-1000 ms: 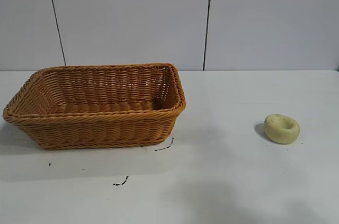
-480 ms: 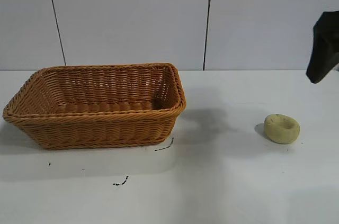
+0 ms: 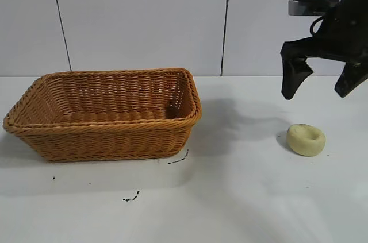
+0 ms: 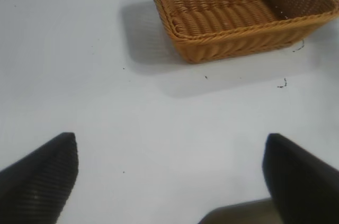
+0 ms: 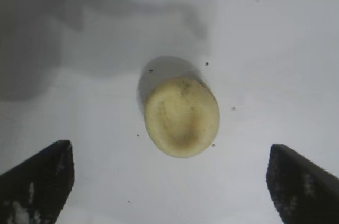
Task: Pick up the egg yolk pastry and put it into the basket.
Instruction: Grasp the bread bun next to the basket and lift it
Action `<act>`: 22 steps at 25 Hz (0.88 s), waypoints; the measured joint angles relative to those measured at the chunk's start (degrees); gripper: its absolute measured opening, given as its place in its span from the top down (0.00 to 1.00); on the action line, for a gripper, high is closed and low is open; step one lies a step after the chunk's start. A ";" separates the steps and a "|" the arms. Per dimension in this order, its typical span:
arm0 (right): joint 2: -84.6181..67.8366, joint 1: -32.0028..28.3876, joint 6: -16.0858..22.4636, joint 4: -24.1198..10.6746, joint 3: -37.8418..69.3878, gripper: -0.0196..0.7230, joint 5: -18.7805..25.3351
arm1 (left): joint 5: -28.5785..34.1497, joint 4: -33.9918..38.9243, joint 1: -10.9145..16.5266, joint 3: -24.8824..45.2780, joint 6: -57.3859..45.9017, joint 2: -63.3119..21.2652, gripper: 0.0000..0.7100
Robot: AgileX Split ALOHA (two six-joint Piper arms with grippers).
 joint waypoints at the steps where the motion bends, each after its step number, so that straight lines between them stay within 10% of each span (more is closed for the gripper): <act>1: 0.78 0.00 0.29 0.00 0.00 0.05 -0.63 | 0.00 0.00 0.00 0.00 0.00 0.00 0.02; 22: 11.63 -1.78 -0.18 0.27 -0.17 0.06 -5.27 | 0.00 0.00 0.00 0.00 0.00 0.00 0.02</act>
